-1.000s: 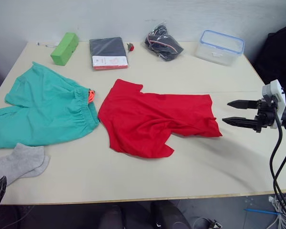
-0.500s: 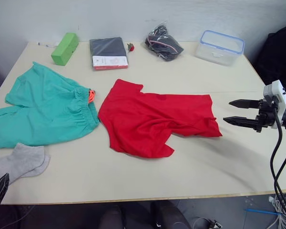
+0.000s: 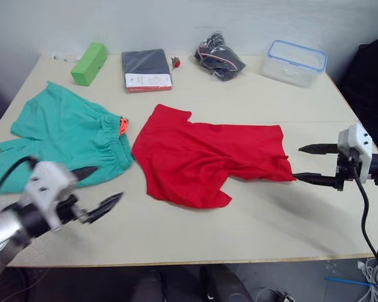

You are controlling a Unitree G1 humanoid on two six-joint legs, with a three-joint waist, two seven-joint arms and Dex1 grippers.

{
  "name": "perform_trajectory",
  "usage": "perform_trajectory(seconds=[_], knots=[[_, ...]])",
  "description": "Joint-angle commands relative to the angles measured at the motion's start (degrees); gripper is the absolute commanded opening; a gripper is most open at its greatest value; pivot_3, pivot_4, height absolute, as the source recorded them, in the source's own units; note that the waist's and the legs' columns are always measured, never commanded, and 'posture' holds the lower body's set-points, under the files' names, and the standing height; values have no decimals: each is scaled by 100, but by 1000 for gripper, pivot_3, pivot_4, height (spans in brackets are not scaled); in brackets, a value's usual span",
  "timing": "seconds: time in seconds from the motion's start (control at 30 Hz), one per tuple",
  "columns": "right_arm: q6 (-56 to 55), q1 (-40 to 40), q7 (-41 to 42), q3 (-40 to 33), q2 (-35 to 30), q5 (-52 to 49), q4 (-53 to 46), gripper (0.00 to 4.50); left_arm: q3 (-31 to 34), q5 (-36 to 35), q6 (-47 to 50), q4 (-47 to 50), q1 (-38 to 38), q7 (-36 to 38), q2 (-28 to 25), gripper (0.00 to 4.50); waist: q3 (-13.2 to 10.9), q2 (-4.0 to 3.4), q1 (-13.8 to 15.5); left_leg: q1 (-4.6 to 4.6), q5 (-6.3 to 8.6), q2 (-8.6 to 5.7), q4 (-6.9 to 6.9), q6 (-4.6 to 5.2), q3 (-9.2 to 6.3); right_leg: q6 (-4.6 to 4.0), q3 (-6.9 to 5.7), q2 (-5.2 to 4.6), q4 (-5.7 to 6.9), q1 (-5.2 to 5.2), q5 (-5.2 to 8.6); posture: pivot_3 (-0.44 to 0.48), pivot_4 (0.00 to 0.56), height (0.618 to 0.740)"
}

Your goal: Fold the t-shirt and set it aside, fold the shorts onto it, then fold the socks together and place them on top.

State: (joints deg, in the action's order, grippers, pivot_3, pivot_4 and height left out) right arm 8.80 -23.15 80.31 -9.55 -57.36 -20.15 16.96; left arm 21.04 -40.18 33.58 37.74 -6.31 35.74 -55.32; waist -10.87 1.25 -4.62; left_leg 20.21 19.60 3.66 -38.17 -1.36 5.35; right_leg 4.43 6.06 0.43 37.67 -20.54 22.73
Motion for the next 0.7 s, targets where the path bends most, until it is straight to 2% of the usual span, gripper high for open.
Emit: perform_trajectory(seconds=[0.03, 0.17, 0.27, 0.4, 0.57, 0.7], knots=[[-101, 250, -212, -233, -139, 19, -623, 4487, -1433, 591, -105, -582, 1124, 683, -66, 4500, -1, -6, -32, 0, -1, 0, 0, -1, 3, 0, 3, 2, 1, -2, 0, 0, 150, 740], [-141, 628, -447, -297, -148, 78, -1132, 4487, -2872, 1269, -456, -1210, 2381, 1535, 301, 4500, -1, -8, -46, 0, -6, 5, 0, -10, 14, 0, 13, 12, 15, -15, 0, 0, 150, 740], [-179, 775, -608, -281, -141, 164, -1272, 4487, -3463, 1592, -606, -1529, 2907, 1932, 633, 4500, -1, -7, -18, 4, -7, 5, -10, -11, 13, 0, 15, 13, 22, -21, 0, 0, 150, 740], [-192, 1022, -799, -303, -92, 175, -1535, 4487, -4320, 2378, -1298, -2256, 3447, 2474, 1123, 4500, -1, -8, 4, 4, -7, 5, -21, -9, 11, 0, 15, 12, 28, -18, 0, 0, 150, 740], [247, 1293, -984, -568, -112, -145, -2128, 4487, -4556, 2895, -2038, -3117, 3754, 2702, 1673, 4500, -1, -8, 9, 8, -7, 7, -37, -6, 9, 1, 14, 12, 42, -20, 0, 0, 150, 740], [327, 1499, -1097, -719, -151, -127, -2241, 4500, -4549, 3084, -2240, -3579, 3915, 2719, 2050, 3592, -1, -7, 34, 11, -4, 8, -54, -1, 4, 1, 10, 10, 53, -19, 0, 0, 150, 740]])
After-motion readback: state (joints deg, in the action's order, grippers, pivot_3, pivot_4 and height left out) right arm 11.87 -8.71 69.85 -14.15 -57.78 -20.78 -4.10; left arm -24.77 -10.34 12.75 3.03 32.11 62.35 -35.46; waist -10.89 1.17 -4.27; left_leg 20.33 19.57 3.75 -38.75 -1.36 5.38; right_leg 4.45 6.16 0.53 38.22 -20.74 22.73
